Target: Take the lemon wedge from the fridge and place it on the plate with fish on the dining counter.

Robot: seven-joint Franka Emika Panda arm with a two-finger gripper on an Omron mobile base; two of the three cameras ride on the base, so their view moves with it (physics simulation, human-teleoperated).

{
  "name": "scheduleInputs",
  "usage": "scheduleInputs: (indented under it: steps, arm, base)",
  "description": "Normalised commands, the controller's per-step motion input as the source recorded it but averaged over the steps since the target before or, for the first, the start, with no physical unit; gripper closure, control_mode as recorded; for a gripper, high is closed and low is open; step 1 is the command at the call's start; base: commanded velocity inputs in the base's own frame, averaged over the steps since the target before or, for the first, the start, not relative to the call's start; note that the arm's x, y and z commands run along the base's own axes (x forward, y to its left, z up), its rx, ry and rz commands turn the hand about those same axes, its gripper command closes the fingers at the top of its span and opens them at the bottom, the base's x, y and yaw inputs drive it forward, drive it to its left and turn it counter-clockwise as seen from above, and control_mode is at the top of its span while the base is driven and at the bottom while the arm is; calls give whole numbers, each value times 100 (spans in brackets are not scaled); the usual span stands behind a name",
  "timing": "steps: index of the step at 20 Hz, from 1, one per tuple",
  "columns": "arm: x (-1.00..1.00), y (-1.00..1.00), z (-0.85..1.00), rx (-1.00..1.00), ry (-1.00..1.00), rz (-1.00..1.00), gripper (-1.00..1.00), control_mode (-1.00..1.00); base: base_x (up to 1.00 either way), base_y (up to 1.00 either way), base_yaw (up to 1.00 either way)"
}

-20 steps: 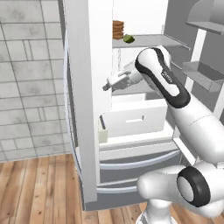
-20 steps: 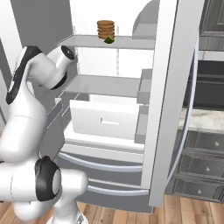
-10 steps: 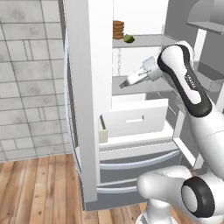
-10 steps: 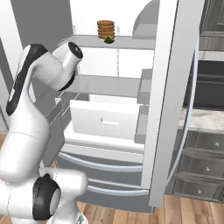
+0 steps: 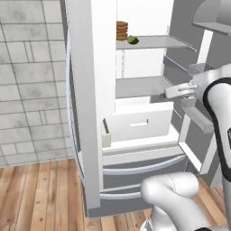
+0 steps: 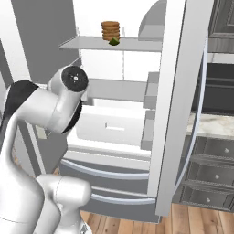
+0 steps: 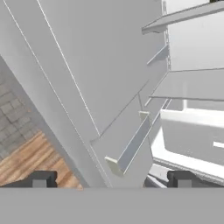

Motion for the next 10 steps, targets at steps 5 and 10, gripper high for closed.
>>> scheduleInputs:
  steps: [5, 10]
  arm:
    - [-38, -56, 0, -3, 16, -42, -100, -100]
    - [13, -3, 9, -1, 33, -5, -100, -100]
  base:
    - [0, 0, 0]
    - [0, 0, 0]
